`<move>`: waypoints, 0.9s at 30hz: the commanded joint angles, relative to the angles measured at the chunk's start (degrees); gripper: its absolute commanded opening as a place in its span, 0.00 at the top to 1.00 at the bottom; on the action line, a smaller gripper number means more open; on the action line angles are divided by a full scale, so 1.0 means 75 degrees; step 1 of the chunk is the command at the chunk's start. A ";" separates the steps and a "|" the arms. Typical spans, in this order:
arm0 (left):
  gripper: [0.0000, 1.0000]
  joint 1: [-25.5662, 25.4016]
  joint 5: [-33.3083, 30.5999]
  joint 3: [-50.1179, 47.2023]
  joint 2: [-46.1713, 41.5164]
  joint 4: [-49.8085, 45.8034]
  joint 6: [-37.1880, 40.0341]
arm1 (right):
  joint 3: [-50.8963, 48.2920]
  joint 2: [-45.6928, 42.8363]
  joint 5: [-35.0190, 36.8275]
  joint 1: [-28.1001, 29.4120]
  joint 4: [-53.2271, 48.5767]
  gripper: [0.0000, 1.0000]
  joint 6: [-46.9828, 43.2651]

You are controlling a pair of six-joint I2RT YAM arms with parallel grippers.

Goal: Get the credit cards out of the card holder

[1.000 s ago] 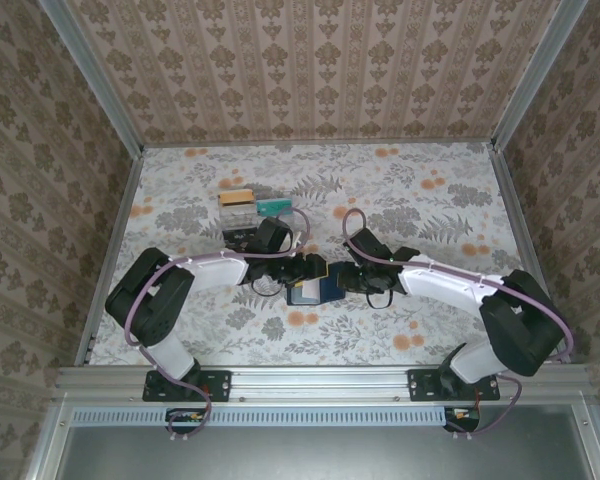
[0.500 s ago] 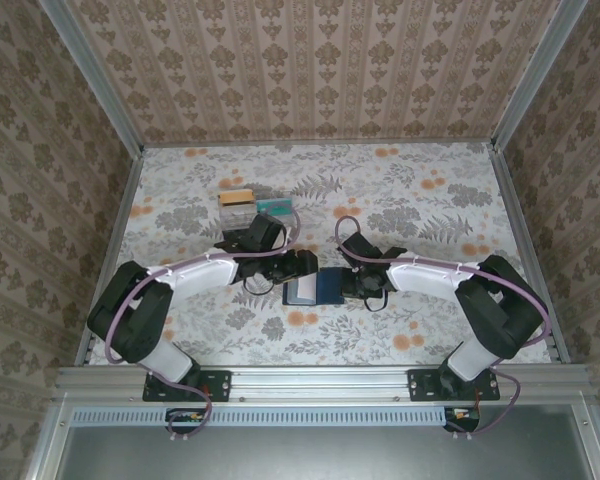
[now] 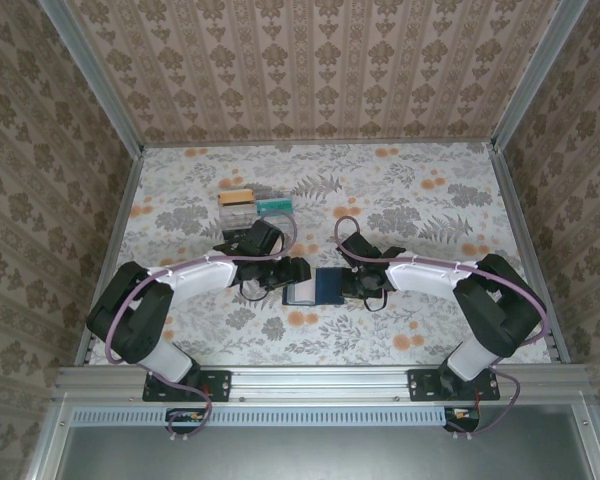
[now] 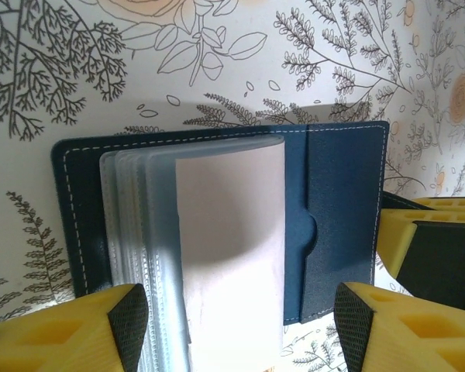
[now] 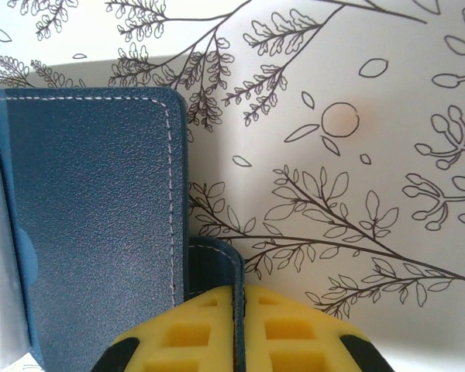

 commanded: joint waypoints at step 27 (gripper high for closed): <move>0.10 -0.0167 0.1185 -0.0186 0.0482 0.1308 -0.0018 | 0.0177 0.0128 -0.0035 -0.0021 -0.0107 0.98 0.0021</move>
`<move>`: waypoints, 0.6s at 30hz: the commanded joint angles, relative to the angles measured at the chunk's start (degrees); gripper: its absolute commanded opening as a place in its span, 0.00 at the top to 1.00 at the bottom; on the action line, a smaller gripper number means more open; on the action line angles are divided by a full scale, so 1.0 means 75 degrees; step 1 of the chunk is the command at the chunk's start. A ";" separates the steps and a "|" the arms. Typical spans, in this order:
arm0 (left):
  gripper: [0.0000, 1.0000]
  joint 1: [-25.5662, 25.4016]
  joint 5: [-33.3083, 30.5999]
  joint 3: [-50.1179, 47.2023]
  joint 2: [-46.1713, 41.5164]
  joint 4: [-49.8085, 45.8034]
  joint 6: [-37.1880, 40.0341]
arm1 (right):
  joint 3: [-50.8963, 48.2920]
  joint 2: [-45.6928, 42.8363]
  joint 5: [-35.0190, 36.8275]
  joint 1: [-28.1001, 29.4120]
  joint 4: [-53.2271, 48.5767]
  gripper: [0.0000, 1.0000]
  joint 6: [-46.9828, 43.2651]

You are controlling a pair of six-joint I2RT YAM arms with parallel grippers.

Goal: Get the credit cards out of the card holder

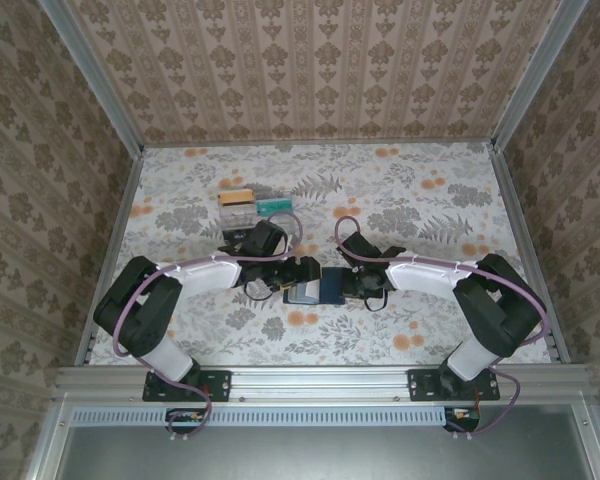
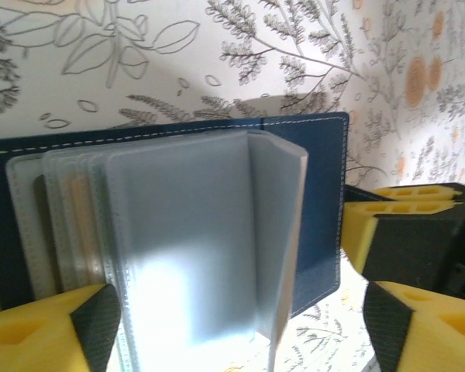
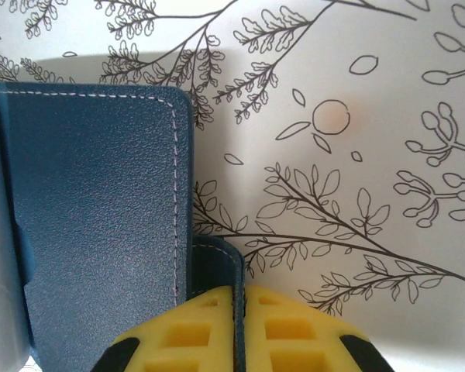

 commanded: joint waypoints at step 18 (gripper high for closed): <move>0.06 -0.0074 0.0876 -0.0269 0.0114 0.0985 -0.0225 | 0.0167 0.0119 -0.0020 -0.0021 -0.0057 0.98 0.0028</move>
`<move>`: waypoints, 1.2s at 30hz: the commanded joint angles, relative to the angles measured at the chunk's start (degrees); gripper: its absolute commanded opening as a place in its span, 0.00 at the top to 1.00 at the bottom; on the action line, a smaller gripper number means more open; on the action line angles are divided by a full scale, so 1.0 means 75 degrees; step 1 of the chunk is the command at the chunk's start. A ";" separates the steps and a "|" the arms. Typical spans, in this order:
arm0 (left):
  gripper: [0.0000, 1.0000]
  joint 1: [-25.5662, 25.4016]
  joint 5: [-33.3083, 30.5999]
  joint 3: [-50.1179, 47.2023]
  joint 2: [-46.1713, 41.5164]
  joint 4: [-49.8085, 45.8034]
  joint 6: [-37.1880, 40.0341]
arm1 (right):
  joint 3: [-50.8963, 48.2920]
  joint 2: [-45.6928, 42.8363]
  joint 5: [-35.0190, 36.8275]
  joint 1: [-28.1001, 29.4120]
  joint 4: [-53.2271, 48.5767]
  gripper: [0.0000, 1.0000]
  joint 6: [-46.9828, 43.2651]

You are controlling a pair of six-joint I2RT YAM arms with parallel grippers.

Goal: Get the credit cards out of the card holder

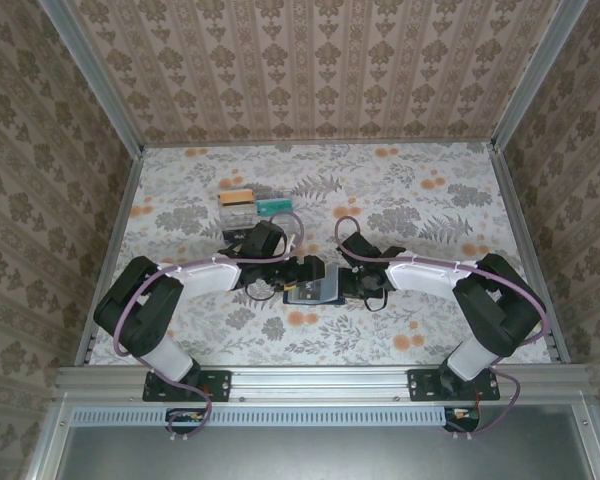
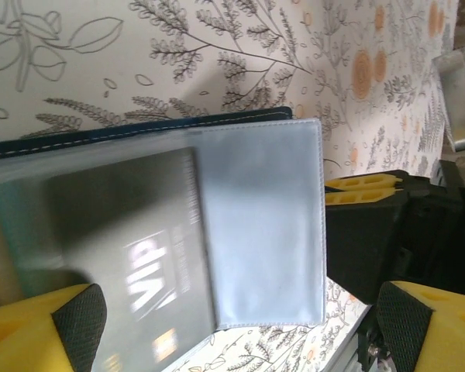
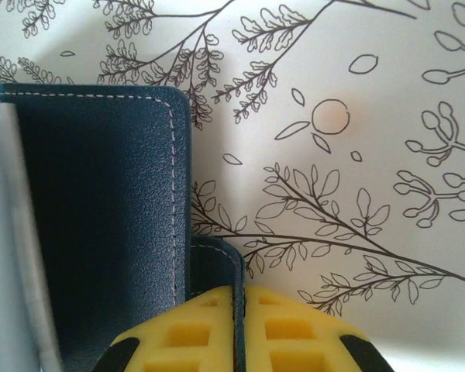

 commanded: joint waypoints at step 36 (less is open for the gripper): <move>0.78 0.0823 -0.1491 -0.0520 -0.1204 -0.2290 0.0907 | 0.2082 0.0122 -0.0712 0.0636 0.0204 0.79 -0.0067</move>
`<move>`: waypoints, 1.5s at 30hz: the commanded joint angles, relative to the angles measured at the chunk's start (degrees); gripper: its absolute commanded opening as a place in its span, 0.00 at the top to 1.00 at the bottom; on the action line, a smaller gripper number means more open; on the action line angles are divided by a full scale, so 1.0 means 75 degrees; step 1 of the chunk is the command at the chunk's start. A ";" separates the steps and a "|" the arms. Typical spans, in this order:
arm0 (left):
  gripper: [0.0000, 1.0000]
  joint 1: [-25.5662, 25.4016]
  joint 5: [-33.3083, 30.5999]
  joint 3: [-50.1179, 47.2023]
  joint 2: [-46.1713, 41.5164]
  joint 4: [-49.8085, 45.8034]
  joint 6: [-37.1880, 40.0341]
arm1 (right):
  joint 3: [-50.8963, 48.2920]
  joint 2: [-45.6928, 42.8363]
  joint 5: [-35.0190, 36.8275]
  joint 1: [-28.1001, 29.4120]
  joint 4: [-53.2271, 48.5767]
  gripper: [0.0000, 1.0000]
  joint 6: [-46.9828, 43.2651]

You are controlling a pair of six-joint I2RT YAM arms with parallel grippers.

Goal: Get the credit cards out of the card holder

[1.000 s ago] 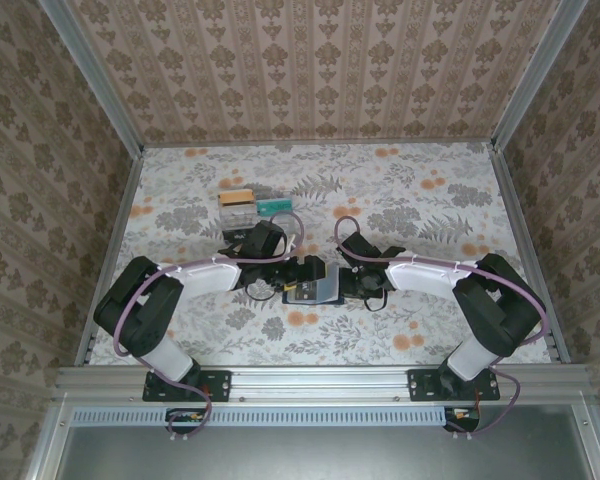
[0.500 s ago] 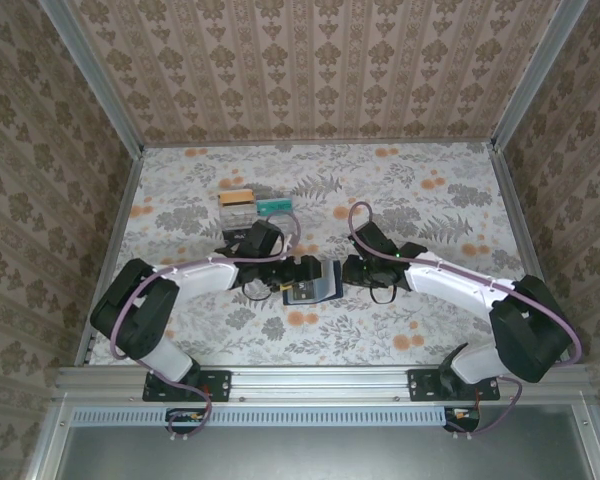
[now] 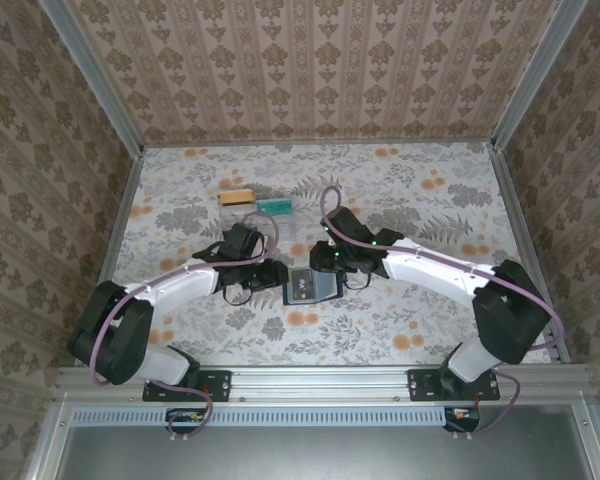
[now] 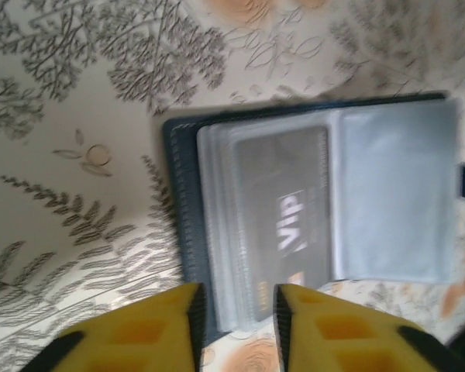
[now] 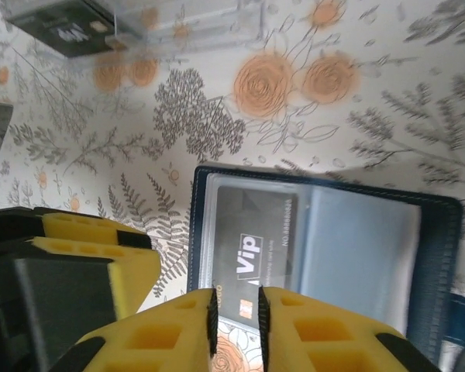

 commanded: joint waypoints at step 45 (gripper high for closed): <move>0.97 -0.0441 0.0029 0.0350 0.1347 0.0064 0.0146 | -0.0705 0.1806 -0.1804 -0.0540 0.1313 0.82 0.0345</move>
